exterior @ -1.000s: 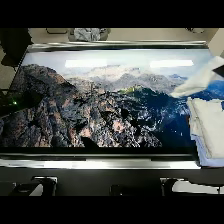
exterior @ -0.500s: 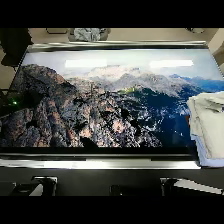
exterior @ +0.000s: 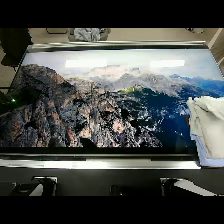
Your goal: Fold the shirts.
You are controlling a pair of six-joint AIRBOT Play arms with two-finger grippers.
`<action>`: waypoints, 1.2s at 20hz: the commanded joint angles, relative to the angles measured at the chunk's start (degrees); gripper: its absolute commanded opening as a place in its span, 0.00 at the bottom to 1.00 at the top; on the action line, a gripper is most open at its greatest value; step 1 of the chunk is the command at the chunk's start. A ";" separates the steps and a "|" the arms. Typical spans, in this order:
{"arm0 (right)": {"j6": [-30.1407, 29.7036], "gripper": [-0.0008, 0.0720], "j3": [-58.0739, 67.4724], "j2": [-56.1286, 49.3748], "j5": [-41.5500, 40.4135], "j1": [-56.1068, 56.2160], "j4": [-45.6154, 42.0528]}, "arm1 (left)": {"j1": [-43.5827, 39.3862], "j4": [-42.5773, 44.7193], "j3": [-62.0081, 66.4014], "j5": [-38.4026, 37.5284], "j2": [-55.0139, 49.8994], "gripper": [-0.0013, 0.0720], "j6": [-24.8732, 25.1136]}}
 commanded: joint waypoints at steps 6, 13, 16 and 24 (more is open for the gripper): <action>-5.31 0.06 -28.89 7.67 -7.80 0.35 -25.70 | -0.02 -0.09 0.02 0.68 0.42 0.06 0.00; -9.20 0.97 -27.19 7.56 -20.79 0.35 -29.57 | -0.04 -1.75 2.01 0.68 0.94 0.06 0.02; -12.59 0.92 -14.40 7.56 -33.35 4.70 -25.20 | -0.92 -1.31 10.08 0.59 -0.39 0.06 5.88; -6.99 0.92 -9.31 2.64 -31.45 56.13 -26.36 | -9.33 29.14 24.79 -25.68 -23.89 0.53 -2.05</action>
